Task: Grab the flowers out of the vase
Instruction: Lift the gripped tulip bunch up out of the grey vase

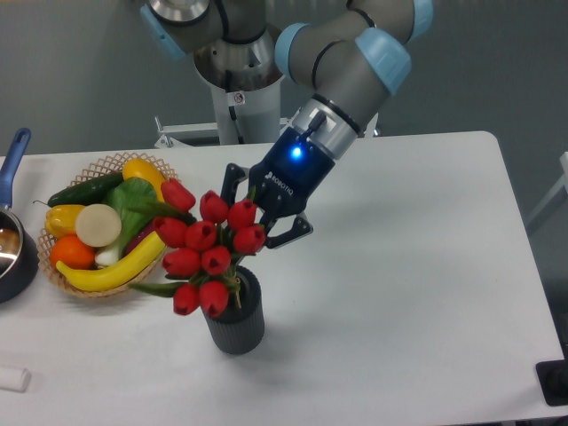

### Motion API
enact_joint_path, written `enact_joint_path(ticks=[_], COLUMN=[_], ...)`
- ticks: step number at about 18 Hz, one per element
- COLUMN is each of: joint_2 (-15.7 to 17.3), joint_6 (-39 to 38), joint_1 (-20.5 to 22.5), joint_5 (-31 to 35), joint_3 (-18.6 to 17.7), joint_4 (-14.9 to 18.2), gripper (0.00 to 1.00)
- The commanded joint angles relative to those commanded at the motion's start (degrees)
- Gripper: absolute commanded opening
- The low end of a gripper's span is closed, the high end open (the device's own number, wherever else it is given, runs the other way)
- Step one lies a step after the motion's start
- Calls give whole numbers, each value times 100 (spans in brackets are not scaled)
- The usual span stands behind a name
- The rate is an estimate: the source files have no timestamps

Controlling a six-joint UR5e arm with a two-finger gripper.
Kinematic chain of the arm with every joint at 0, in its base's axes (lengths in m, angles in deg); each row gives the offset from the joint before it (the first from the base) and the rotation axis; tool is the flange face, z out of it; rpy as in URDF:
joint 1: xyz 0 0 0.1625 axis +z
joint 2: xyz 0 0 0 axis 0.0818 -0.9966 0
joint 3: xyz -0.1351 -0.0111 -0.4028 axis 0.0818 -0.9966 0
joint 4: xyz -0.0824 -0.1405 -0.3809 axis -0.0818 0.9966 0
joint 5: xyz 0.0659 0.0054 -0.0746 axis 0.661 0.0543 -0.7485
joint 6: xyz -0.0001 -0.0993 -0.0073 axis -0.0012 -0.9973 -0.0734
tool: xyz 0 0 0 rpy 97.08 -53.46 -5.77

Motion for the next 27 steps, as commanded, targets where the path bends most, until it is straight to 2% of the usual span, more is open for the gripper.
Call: enact_joint_path(ticks=[7, 10, 13, 21, 27], joint_2=[-17, -9, -17, -61, -79], joint_6=[-272, -413, -527, -1054, -1072], joint_1=[53, 97, 132, 272, 588], joint_5=[-219, -308, -308, -317, -352], joint_3=[228, 290, 387, 870, 941], joint_4=[0, 0, 0, 0, 0], gripper=[35, 30, 30, 30, 30])
